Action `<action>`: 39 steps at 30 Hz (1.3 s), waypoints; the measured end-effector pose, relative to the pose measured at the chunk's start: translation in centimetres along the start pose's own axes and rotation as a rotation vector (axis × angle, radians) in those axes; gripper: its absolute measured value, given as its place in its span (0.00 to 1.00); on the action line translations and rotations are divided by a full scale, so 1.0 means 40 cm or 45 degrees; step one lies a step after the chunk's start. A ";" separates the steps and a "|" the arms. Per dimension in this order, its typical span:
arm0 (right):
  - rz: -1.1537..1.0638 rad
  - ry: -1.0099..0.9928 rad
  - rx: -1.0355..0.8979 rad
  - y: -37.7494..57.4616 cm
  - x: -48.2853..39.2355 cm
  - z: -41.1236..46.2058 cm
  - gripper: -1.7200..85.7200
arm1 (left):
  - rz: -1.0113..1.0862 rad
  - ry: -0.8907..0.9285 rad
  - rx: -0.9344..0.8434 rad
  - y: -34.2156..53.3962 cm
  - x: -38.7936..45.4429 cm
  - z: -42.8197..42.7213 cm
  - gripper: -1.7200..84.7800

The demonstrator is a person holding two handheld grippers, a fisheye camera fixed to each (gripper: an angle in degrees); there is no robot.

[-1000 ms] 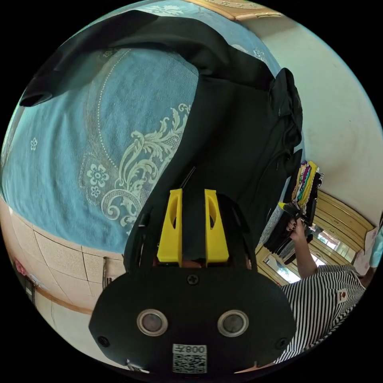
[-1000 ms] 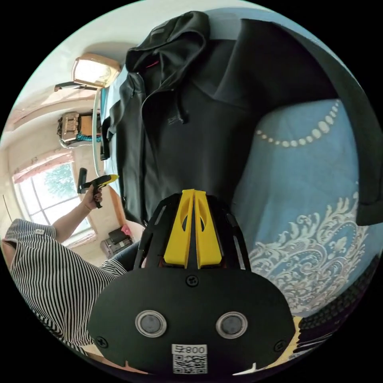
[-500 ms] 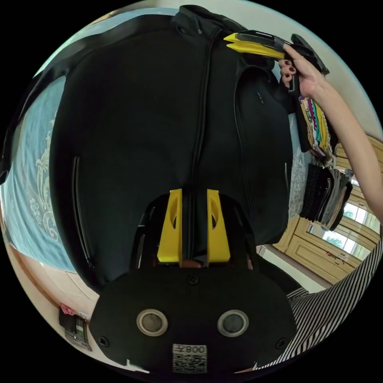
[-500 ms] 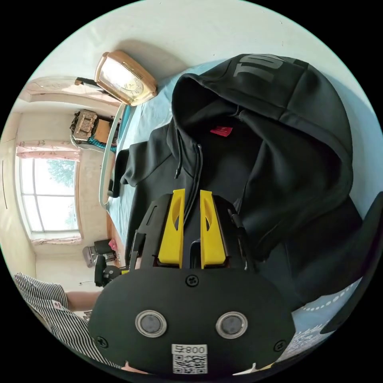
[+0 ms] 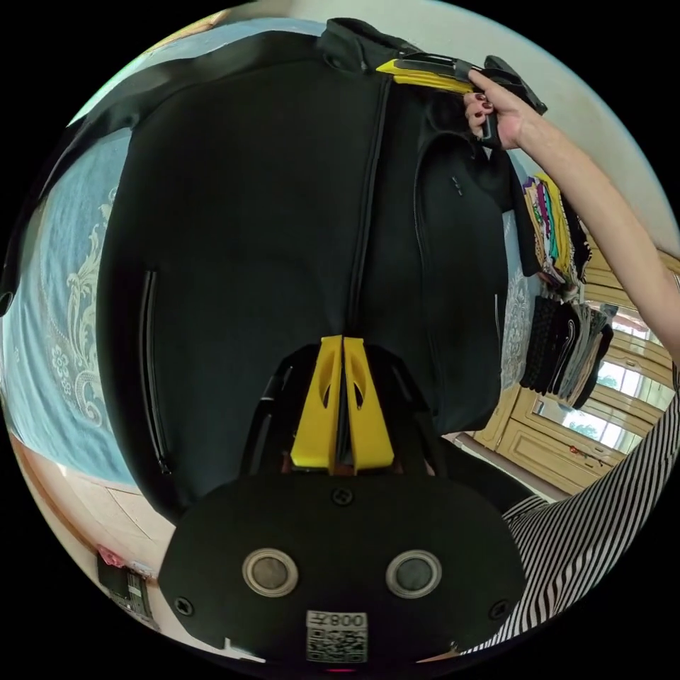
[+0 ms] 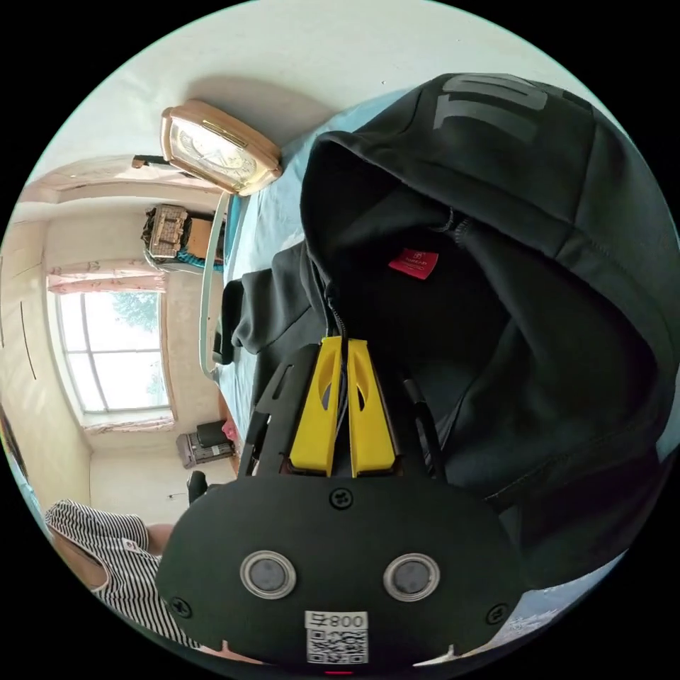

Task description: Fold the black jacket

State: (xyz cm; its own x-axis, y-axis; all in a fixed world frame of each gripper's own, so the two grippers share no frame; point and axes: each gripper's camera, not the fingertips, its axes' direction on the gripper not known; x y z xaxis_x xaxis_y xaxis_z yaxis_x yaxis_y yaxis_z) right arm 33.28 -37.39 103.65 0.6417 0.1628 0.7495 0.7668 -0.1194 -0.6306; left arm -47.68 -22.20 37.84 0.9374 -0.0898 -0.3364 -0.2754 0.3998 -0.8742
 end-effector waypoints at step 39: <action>-0.092 0.184 -0.052 -0.168 -0.020 0.095 0.03 | 0.003 0.280 -0.019 -0.221 -0.133 0.313 0.03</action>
State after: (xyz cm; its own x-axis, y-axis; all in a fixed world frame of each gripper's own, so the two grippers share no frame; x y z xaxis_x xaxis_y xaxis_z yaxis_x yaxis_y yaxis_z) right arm 27.54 -33.00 106.53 0.5778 0.0300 0.8156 0.8091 -0.1528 -0.5675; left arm -47.57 -13.83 51.74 0.8680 -0.2864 -0.4055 -0.2823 0.3872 -0.8777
